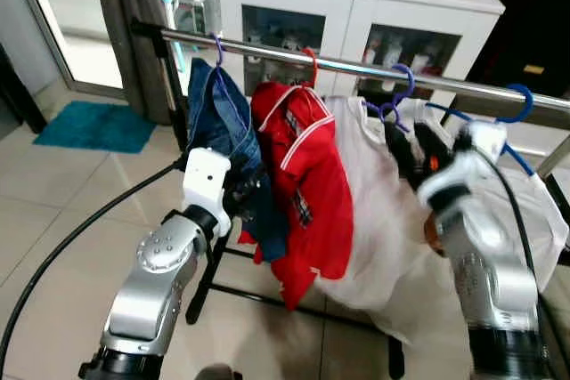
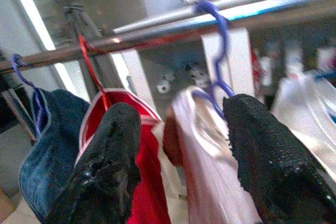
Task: Hang hanger
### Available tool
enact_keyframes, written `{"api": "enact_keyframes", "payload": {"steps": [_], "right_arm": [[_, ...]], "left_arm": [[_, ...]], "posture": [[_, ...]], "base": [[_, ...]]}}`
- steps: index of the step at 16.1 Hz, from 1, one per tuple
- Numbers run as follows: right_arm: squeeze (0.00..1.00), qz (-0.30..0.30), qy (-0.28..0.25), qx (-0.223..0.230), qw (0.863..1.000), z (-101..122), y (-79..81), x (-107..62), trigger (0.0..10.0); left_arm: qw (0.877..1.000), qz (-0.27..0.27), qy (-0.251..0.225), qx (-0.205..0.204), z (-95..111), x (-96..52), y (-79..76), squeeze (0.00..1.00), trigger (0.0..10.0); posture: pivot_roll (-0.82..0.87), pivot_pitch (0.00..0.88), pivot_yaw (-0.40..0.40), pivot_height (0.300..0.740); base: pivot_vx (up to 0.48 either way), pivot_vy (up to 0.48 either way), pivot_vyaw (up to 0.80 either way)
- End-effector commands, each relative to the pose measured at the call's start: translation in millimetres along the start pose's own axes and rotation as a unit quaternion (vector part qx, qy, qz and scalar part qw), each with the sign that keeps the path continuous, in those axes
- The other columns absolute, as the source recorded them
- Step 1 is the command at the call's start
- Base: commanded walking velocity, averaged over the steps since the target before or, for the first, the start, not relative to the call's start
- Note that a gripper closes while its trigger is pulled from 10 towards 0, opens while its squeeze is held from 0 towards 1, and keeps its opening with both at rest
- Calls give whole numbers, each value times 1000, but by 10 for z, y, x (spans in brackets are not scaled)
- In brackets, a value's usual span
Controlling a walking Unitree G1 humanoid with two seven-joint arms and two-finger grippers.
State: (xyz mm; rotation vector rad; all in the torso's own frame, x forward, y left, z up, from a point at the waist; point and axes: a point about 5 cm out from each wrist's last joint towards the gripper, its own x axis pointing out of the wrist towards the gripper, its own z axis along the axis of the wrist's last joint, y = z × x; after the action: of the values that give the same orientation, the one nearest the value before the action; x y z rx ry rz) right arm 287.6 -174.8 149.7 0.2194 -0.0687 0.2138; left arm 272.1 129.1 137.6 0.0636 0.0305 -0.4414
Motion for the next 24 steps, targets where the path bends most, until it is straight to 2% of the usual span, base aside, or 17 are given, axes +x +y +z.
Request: {"api": "enact_keyframes", "payload": {"steps": [1,7,11,14,18,19,21,24], "right_arm": [[1000,3,-14,-9,1000,84,40,-27,10000],[1000,-3,4,-17,1000,6,145,-66,10000],[1000,-7,4,-28,1000,20,127,-40,10000],[1000,-17,11,-33,999,-3,109,-37,10000],[1000,-33,12,-54,998,31,77,20,10000],[1000,-39,12,-62,997,51,52,51,10000],[1000,-79,27,-94,992,106,-115,195,10000],[1000,-99,58,-143,983,166,-309,366,10000]], "left_arm": [[1000,8,-7,6,21,3,-21,0,10000],[1000,19,-16,8,36,16,-18,0,10000],[1000,14,-14,17,28,22,-41,0,10000],[1000,21,-7,8,4,30,-25,0,10000],[1000,6,-10,19,20,47,-47,0,10000],[1000,-7,-13,24,31,45,-66,0,10000],[998,-55,-20,36,57,35,-128,0,10000],[996,-84,-14,38,74,49,-157,0,10000]], "posture": [[78,0,-45,740],[81,0,-52,740],[82,0,-52,740],[83,0,-52,740],[83,0,-48,740],[84,0,-47,740],[84,0,-41,740],[89,0,-42,740]], "base": [[0,-375,0],[0,-372,0],[0,-339,0],[0,0,0],[0,0,0],[0,0,0],[0,0,0],[0,0,0]]}}
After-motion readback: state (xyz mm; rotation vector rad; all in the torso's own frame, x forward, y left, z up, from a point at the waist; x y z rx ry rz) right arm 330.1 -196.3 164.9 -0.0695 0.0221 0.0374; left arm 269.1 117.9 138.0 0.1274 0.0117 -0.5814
